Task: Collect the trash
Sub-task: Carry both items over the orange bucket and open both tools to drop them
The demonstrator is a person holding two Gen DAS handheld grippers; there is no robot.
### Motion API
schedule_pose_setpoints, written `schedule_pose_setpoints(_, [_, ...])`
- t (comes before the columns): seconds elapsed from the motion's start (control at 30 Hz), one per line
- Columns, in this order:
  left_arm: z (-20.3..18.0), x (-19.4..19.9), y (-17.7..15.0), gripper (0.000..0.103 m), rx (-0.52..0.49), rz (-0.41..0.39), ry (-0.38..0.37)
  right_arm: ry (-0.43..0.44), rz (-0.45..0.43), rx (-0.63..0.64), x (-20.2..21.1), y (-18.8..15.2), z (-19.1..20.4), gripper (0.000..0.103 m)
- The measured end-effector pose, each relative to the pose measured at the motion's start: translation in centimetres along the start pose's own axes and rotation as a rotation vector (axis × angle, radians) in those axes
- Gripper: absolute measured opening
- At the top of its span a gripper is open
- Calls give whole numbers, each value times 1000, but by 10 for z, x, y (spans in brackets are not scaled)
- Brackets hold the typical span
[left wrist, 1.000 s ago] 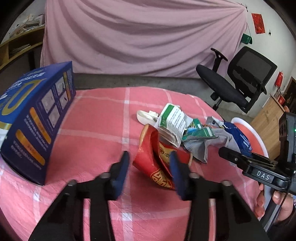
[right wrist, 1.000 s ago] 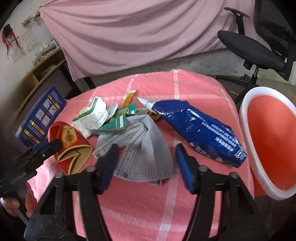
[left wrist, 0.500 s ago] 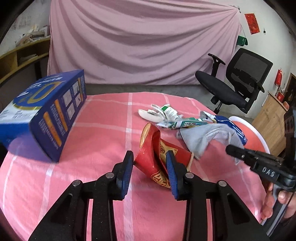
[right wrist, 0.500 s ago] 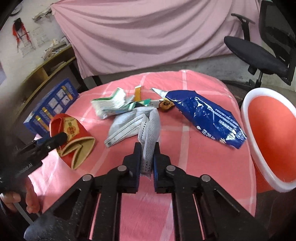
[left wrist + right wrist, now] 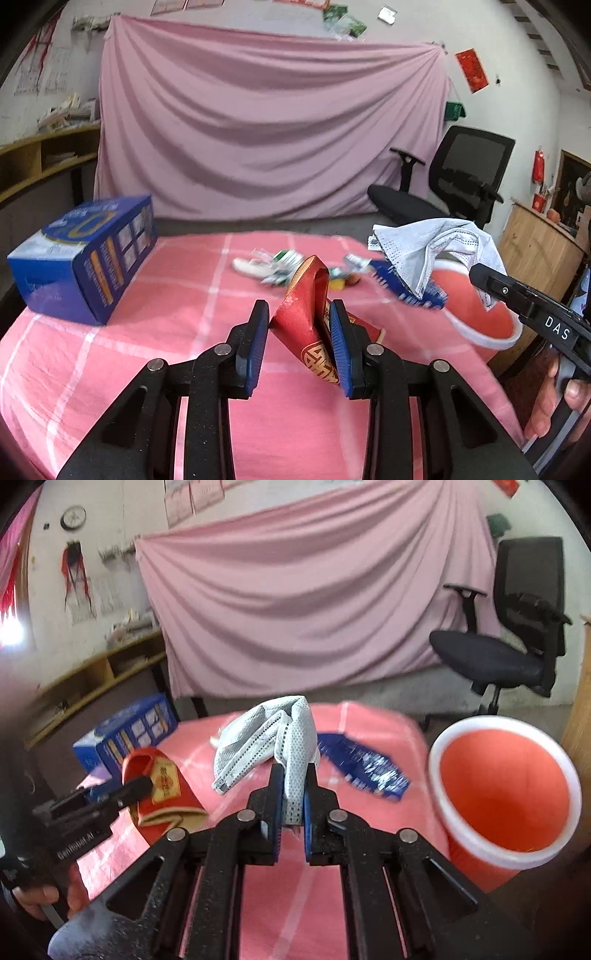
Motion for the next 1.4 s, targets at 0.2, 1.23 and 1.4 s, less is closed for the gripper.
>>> schedule_pose_setpoints(0.2, [-43,-10,34,29,-26,-145,-53,-86,-207,-17,40,13,-24,29])
schedule_pose_setpoints(1.23, [-214,-182,77,30,-39,134,-336,-471,-165,-310,50,17,-201,34])
schedule_pose_setpoints(1.4, [-214,-191,72,30,-30,194,-331,-471,-116,-336,41,13,-213,39])
Point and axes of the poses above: each gripper's, at about its wrist camera, not at the fingertips, and x roughly against the way its jaws point, z to its left, y to its top, the point moved 3 cm from there along -x, roughly the way its jaws point, and after that the axes turned 9 degrees about -x, right-handed, at the moved point
